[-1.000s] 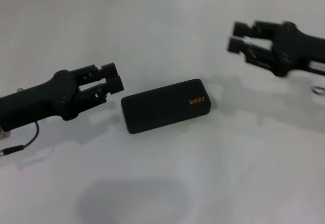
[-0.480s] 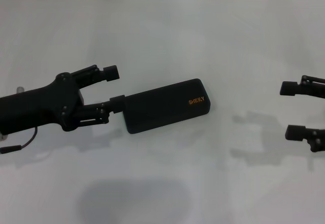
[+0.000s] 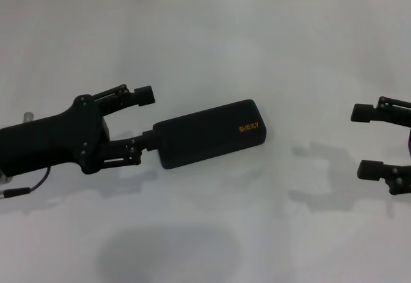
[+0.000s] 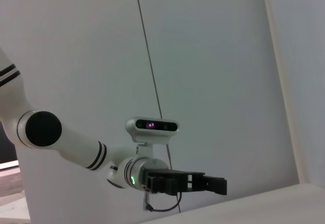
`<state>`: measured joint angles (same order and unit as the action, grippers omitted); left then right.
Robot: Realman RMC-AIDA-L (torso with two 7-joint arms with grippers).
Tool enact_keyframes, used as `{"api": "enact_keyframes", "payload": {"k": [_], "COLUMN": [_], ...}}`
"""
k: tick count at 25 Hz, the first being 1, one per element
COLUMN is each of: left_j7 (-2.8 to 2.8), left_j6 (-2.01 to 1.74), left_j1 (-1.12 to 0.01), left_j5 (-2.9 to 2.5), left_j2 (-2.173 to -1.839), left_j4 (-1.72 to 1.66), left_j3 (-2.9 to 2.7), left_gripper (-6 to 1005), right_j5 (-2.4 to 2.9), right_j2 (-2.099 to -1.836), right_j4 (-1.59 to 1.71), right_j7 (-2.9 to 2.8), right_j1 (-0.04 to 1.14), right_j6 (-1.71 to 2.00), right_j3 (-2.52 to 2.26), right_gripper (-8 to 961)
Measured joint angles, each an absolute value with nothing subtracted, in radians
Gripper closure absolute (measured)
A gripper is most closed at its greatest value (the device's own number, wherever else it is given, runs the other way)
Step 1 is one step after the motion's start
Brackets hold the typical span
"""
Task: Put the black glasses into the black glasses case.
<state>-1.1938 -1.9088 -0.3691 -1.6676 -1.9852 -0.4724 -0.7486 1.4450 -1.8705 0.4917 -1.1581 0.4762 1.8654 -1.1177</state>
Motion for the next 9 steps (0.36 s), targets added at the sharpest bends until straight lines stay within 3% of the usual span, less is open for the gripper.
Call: {"api": "enact_keyframes", "payload": {"k": [9], "left_j7": [-1.2], "left_j6": [-1.932], "left_j1": [-0.365], "left_j5": [-1.668], "left_j2": [-1.986], "left_j4": [-0.468], "left_j3": [-0.749], "left_gripper": [133], "right_j5": [1.439], "right_j2": [-1.896], "right_j4": [0.504], "right_j7": [-1.157], "right_j1": [0.471], "right_j6": [1.873], "right_j3": [-1.117], "right_gripper": [63]}}
